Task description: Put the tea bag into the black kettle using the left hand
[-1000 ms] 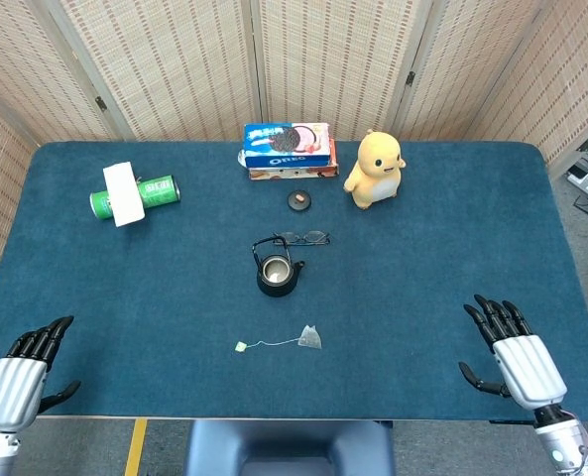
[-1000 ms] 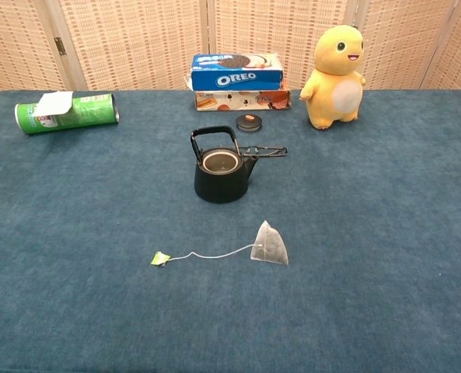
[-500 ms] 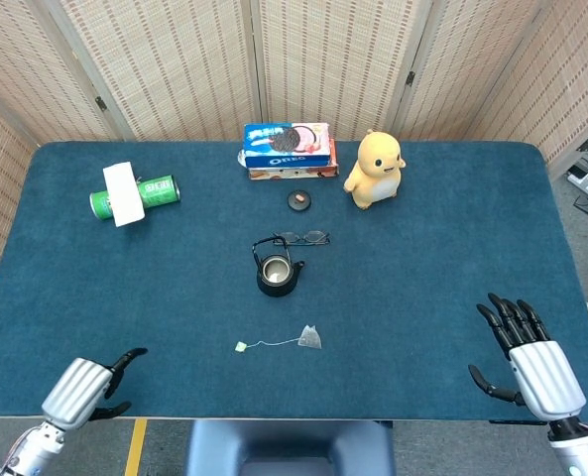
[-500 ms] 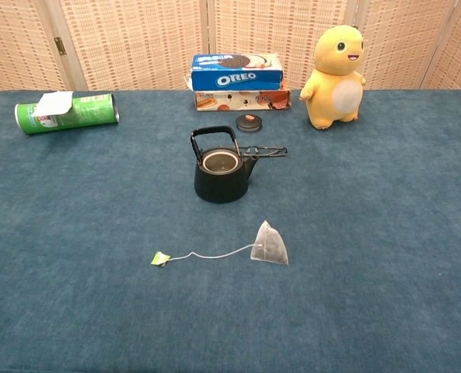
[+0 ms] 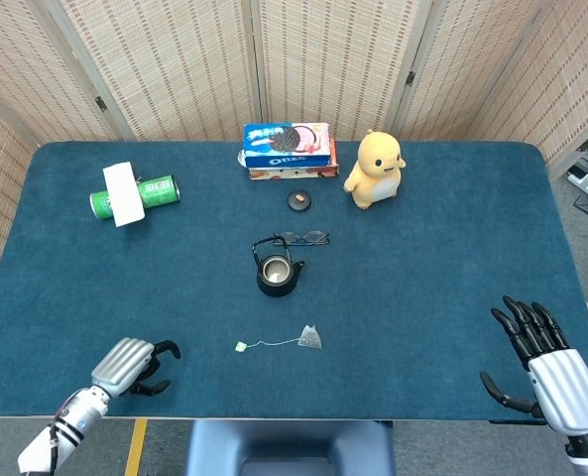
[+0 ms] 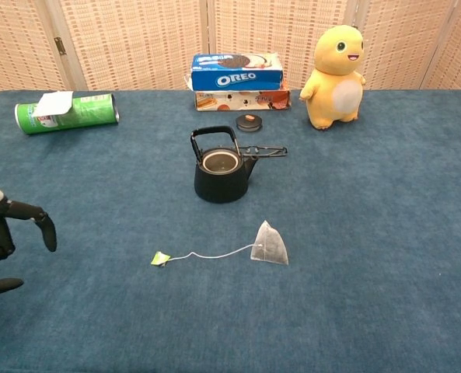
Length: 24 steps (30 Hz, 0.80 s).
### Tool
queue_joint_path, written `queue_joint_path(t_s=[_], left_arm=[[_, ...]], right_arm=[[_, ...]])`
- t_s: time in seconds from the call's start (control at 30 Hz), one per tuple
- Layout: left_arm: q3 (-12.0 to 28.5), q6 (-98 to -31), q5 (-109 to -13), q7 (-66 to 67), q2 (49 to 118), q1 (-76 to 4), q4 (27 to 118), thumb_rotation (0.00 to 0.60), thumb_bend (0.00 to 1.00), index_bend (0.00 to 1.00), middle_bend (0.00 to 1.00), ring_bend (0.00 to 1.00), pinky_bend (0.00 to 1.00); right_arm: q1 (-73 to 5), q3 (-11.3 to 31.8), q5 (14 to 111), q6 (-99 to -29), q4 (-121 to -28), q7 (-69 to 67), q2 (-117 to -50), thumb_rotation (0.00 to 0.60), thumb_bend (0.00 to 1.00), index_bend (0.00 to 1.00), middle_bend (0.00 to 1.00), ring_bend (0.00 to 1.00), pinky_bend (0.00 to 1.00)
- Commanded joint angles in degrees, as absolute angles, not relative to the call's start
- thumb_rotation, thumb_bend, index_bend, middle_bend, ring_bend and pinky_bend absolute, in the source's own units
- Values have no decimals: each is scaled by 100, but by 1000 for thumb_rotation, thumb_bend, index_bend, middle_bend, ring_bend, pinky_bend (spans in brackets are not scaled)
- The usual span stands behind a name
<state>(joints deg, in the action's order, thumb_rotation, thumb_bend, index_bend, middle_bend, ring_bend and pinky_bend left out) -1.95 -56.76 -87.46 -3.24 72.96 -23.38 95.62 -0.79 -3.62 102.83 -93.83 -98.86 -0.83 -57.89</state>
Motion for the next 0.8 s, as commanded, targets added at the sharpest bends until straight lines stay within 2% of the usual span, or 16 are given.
queue_joint_path(t_s=[0.03,0.37,0.8], left_arm=[[98,-5399,-8171,282,7748,-2580,9537,600,354,405,1000,1000,1000],[393,-5049,-7927,244,8615,-3069,8729,600,354,413,1000,1000,1000],[497,-4852,-7841,-261,9132,-3396,8157,600,356,495,1000,1000,1000]], right_arm=[[-51,-357,10303,-9453,-9857,-160,-5766,339,402,0,0,21,0],[93,-313,10322,-9769,-9774,-399,-5706,340,401,0,0,23,0],[110,-226,10126,-9725,-9763,-544,-5657,338,401,0,0,22,0]])
